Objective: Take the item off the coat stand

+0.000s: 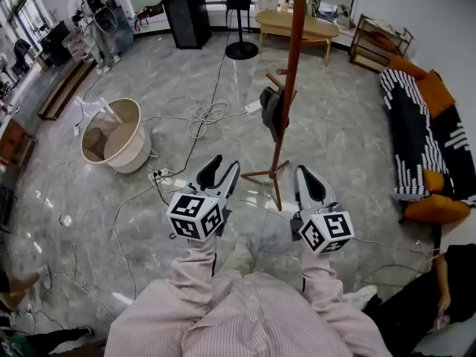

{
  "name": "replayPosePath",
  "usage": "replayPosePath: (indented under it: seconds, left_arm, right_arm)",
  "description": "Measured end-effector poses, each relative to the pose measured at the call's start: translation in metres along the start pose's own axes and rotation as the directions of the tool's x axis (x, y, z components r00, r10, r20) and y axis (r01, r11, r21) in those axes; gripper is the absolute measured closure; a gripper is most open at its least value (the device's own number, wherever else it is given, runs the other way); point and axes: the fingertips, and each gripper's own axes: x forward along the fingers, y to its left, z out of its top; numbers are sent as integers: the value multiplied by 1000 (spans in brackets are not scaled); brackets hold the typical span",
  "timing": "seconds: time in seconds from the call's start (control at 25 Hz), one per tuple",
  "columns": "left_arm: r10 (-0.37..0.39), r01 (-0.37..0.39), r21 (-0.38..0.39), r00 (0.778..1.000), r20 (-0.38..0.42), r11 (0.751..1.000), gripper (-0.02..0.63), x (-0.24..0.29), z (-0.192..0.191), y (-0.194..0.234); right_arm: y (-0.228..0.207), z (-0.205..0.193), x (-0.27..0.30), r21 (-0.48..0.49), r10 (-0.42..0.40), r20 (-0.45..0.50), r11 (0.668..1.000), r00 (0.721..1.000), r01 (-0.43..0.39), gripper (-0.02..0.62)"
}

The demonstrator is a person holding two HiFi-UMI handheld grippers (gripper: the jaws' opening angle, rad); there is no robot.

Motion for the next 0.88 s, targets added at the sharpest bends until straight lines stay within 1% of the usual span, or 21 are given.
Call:
replayPosePath:
  seconds: [0.16,0.4,0.48,0.6,0.88]
  left_arm:
    - [-32,32,-1,999,-12,999,436,32,12,24]
    - [-85,85,-3,995,-49,996,431,76,13,52]
    - [-105,105,1,993,-59,994,428,92,14,60]
    - [-135,136,7,988,-74,991,420,115,14,66]
    - [-185,188,14,977,-109,982,420,162,15,71]
  right_arm:
    - [-8,3,33,0,-27,3,1000,1000,27,591]
    - [-24,4,74,-2,-72,19,997,997,72,591]
    - [-32,4,86,3,-99,23,995,995,99,591]
    - [-44,3,98,6,-128,34,992,991,128,591]
    - [-61,5,117,10,-161,39,987,986,161,591]
